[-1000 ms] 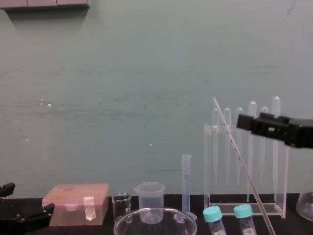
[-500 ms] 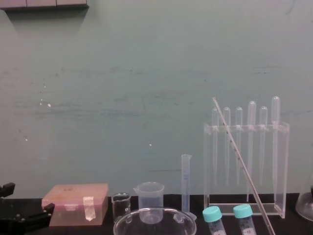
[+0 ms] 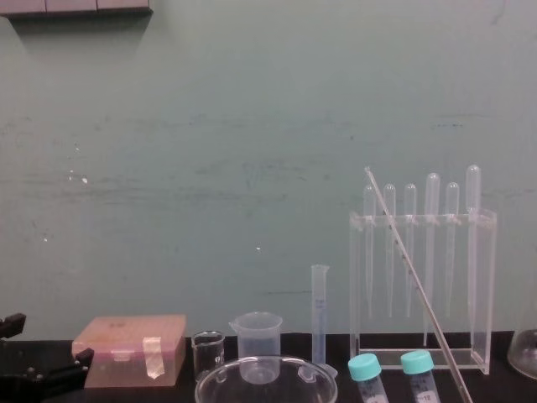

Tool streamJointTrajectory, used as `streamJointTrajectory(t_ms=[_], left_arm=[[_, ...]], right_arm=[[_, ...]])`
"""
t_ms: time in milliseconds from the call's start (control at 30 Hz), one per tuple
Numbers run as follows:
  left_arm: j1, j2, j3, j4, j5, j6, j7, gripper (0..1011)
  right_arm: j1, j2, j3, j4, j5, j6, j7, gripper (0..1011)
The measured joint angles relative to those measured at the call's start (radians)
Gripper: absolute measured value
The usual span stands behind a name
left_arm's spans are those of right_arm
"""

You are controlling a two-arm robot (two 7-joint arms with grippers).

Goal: Hold the thermometer with one hand and immerse one end into the beaker, then reinsert it into the test tube rack.

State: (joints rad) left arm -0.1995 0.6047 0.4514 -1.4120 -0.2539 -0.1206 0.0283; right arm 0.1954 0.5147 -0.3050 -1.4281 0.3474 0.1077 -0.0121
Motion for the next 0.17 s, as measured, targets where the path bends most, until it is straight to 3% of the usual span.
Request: streamJointTrajectory(t_ms=[167], left_arm=[[0.0,0.0,0.0,0.0,0.0,0.0,0.0,1008]], right_arm=[[0.001,0.0,0.002,-0.002,0.003,-0.003,0.0,1003]])
